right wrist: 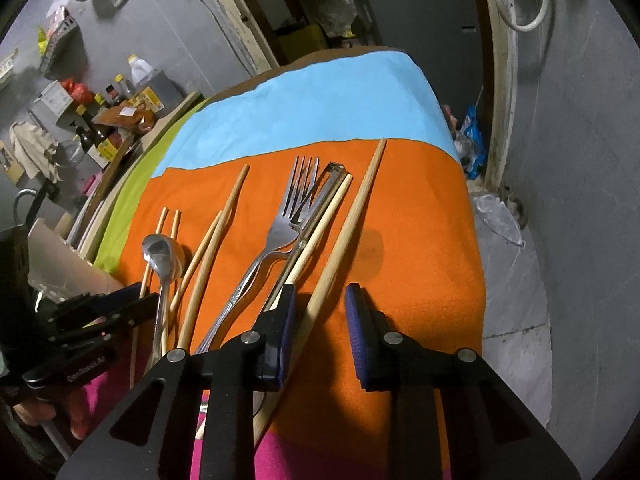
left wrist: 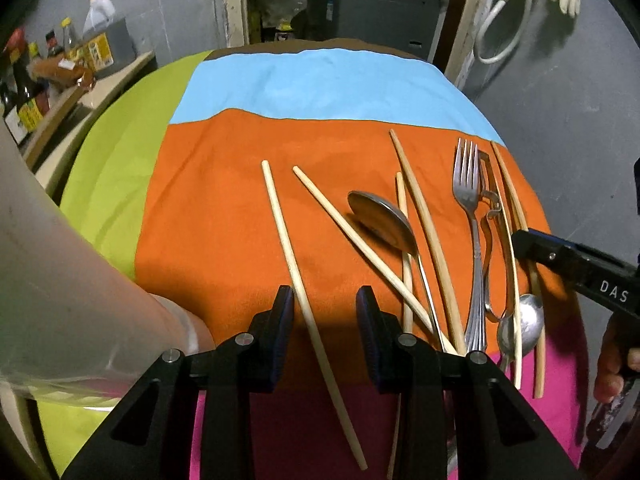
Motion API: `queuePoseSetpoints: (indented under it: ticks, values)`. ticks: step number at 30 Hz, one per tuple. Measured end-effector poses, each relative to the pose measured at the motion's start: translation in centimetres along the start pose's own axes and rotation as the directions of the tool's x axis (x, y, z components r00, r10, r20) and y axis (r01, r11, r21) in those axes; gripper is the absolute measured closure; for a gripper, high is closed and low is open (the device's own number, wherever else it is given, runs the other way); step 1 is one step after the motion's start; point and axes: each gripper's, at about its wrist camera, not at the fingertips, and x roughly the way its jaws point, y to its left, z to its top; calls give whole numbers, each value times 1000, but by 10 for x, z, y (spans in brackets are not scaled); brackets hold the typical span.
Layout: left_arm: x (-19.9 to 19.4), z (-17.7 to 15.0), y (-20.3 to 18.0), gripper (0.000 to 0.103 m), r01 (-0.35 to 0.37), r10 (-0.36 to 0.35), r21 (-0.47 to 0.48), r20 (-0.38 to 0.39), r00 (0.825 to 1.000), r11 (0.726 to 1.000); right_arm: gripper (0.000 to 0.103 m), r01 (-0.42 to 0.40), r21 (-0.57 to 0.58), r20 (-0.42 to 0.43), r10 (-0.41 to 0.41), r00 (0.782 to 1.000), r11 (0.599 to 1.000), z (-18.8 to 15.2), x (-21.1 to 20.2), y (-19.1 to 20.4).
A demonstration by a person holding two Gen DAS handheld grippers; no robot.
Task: Organize utensils
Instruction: 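Close the left tool on a wooden chopstick while the right tool grasps another chopstick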
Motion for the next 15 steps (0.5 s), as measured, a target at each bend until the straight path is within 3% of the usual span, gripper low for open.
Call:
queuePoseSetpoints:
  ticks: [3, 7, 10, 15]
  values:
    - [-2, 0, 2, 82, 4, -3, -20, 3, 1000, 1000, 80, -7, 21, -19, 8, 1000, 1000, 2, 0, -3]
    - [-6, -1, 2, 98, 13, -13, -18, 11, 1000, 1000, 81, 15, 10, -34, -14, 999, 1000, 4, 1, 2]
    - [-7, -3, -1, 100, 35, -34, -19, 11, 999, 999, 88, 34, 0, -43, -34, 999, 999, 3, 1, 4]
    - [-13, -10, -1, 101, 75, -75, -23, 12, 997, 997, 94, -13, 68, -51, 17, 999, 998, -1, -4, -2]
